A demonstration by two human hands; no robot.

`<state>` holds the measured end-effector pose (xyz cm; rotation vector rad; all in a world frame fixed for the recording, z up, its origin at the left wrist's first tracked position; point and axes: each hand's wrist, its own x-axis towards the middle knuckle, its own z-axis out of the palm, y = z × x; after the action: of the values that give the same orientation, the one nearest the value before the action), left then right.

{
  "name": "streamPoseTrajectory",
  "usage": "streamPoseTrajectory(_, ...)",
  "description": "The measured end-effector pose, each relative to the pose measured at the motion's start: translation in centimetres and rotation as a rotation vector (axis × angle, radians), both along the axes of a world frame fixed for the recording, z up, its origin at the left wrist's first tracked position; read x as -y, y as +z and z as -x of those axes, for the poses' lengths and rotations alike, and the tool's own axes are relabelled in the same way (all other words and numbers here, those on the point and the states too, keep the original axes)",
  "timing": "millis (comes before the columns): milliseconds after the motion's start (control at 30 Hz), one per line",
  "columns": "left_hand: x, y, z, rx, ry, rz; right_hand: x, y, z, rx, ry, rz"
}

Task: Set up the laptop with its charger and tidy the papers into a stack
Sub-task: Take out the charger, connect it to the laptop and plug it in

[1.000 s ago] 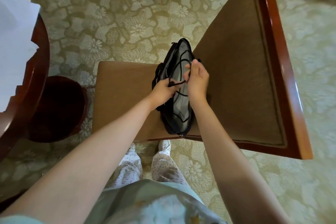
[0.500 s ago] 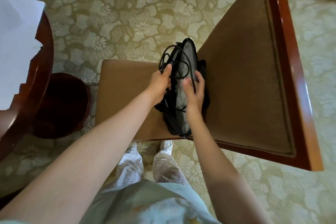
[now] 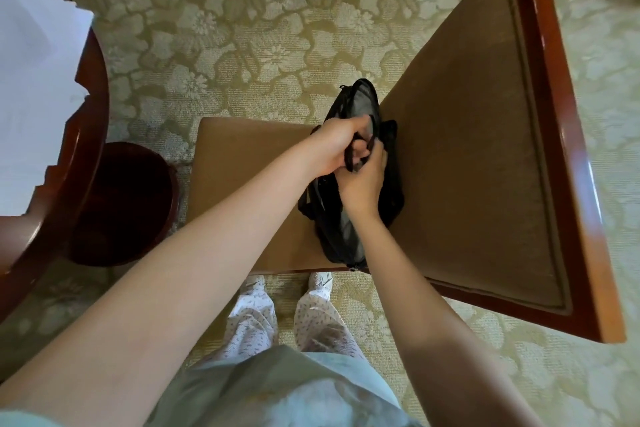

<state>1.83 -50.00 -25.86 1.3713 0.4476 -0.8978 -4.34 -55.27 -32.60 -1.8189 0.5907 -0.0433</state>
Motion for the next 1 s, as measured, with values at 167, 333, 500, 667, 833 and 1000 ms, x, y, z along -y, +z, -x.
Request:
streamPoseTrajectory(167,0.0,1.0,-0.7,0.05,-0.307,-0.153,1.2,0.2,-0.4,-0.112,-0.046,0.002)
streamPoseTrajectory(333,-1.4,-1.8,-0.7,0.038,-0.218,-0.213,3.0,1.0,0.3,-0.069,-0.221,0.021)
streamPoseTrajectory(500,-1.1,-4.8,0.9,0.103,-0.498,-0.257,3.6,3.1,-0.1,-0.079,-0.27,-0.089)
streamPoseTrajectory(667,0.9,-7.1,2.8,0.357,-1.189,-0.623,4.9,4.5,-0.8,-0.073,-0.329,-0.258)
streamPoseTrajectory(833,0.6,-8.5,3.5,0.455,-1.155,-0.767,5.7,4.8,-1.1,-0.141,-0.308,-0.31)
streamPoseTrajectory(1000,-1.6,-7.2,2.6,0.611,-1.037,-0.752,6.0,4.2,-0.2,-0.217,-0.221,-0.232)
